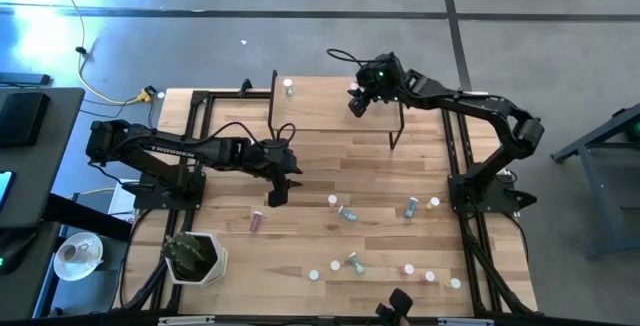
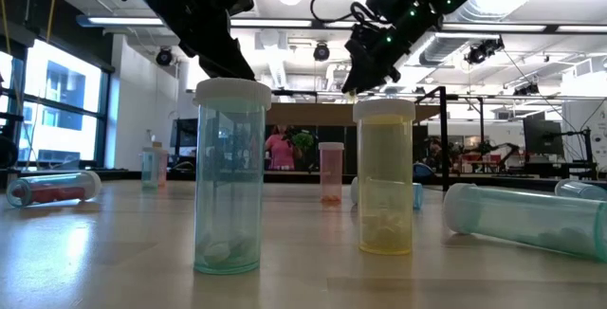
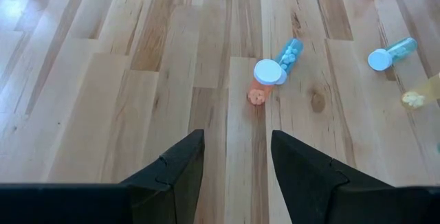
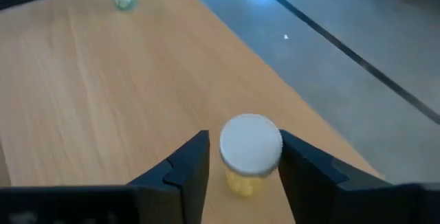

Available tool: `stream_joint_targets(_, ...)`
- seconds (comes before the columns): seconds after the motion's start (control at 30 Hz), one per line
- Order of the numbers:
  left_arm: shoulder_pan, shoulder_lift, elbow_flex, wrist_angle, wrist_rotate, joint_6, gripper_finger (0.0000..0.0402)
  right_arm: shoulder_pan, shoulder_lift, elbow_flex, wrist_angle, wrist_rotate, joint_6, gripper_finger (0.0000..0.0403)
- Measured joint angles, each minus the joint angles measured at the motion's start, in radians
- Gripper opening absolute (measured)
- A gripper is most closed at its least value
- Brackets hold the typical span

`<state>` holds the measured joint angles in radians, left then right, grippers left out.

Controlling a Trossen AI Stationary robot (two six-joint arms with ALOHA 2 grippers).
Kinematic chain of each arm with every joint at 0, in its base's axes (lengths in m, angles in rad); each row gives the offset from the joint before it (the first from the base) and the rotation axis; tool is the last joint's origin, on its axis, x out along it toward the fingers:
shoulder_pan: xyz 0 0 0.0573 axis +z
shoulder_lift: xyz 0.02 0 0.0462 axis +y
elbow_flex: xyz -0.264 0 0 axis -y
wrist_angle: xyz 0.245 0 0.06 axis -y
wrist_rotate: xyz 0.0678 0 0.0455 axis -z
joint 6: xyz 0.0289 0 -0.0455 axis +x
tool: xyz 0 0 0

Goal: Pick and place medicine bottles onto shelf by color
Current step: Put the yellow pill bottle on the shelf

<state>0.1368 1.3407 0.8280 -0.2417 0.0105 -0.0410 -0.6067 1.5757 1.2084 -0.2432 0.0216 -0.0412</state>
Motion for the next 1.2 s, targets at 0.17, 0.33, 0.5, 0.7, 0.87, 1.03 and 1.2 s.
stream_joint_targets(0.17,0.000,0.000,0.000,0.000,0.000,0.000,0.0158,0.000,-0.001,0.035,-0.007,0.000,-0.012,0.0164)
stream_joint_targets(0.33,0.000,0.000,0.000,-0.001,0.002,0.000,0.0158,0.000,-0.002,0.077,-0.032,0.000,-0.015,0.0165)
stream_joint_targets(0.5,0.000,0.000,0.000,-0.001,0.003,0.000,0.0158,0.000,-0.003,0.121,-0.090,0.000,-0.045,0.0165)
stream_joint_targets(0.7,0.000,0.000,0.000,-0.001,0.003,0.000,0.0158,0.001,-0.003,0.200,-0.201,0.000,-0.077,0.0165)
stream_joint_targets(0.87,0.000,0.000,0.000,-0.001,0.003,0.000,0.0158,0.001,-0.004,0.286,-0.349,-0.063,-0.163,0.0165)
stream_joint_targets(1.03,0.000,0.000,0.000,-0.002,0.003,0.000,0.0158,0.001,-0.007,0.329,-0.535,-0.168,-0.241,0.0165)
stream_joint_targets(1.2,0.000,0.000,0.000,-0.002,0.003,0.000,0.0158,0.010,-0.023,0.251,-0.567,-0.303,-0.274,0.0165)
